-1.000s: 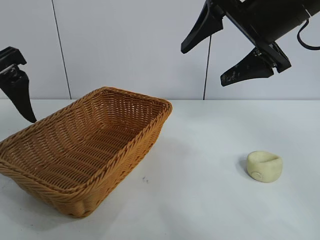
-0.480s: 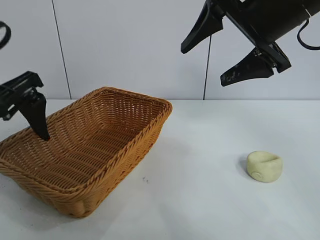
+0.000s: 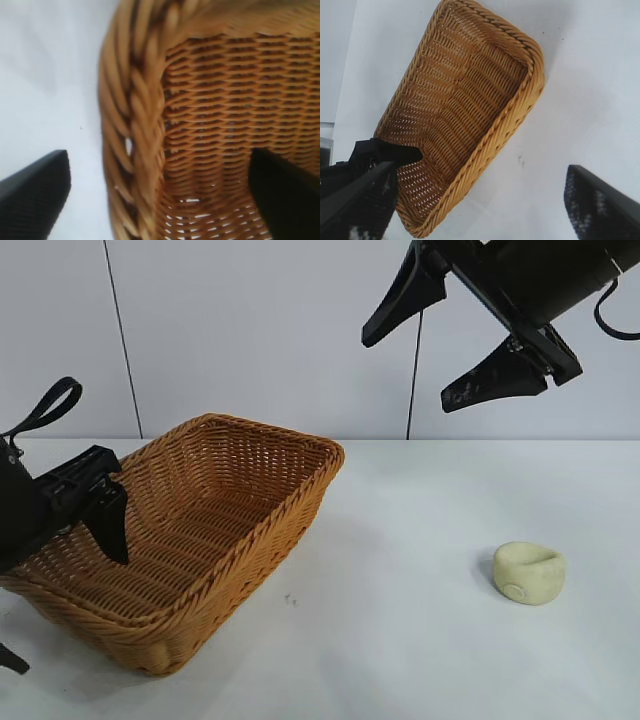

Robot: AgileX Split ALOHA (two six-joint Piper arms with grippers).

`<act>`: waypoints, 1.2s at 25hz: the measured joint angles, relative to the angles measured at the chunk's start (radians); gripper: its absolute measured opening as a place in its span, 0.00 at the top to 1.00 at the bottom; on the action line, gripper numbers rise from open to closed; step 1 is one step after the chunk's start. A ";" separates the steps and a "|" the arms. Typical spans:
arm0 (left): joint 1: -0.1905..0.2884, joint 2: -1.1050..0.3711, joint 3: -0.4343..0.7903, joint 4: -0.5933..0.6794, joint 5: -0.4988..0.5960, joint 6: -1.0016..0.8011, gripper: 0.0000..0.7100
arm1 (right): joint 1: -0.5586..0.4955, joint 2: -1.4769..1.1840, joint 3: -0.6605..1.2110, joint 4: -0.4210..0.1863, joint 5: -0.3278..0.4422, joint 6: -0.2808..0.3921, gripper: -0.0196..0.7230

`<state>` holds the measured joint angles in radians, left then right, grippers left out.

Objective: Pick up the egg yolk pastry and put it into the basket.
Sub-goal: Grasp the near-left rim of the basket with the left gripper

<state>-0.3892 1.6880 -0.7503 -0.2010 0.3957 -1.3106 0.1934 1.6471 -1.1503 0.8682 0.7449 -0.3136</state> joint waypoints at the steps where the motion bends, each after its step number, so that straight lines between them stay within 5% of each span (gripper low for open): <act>1: 0.000 0.000 0.009 0.000 -0.009 0.000 0.02 | 0.000 0.000 0.000 -0.001 0.000 0.000 0.11; 7: 0.000 0.001 0.059 0.000 -0.062 0.000 0.05 | 0.000 0.000 0.000 -0.003 -0.001 0.000 0.11; 13: 0.000 0.001 0.061 0.000 -0.102 0.000 0.19 | 0.000 0.000 0.000 -0.004 -0.001 0.000 0.11; 15: 0.000 0.001 0.061 0.000 -0.102 0.001 0.30 | 0.000 0.000 0.000 -0.004 -0.001 0.000 0.11; 21: 0.000 0.001 0.061 -0.003 -0.103 0.001 0.85 | 0.000 0.000 0.000 -0.004 -0.001 0.000 0.11; 30: 0.067 0.001 -0.044 -0.034 0.028 0.185 0.87 | 0.000 0.000 0.000 -0.013 -0.001 0.000 0.11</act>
<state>-0.3224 1.6891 -0.7939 -0.2349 0.4240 -1.1257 0.1934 1.6471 -1.1503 0.8556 0.7441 -0.3136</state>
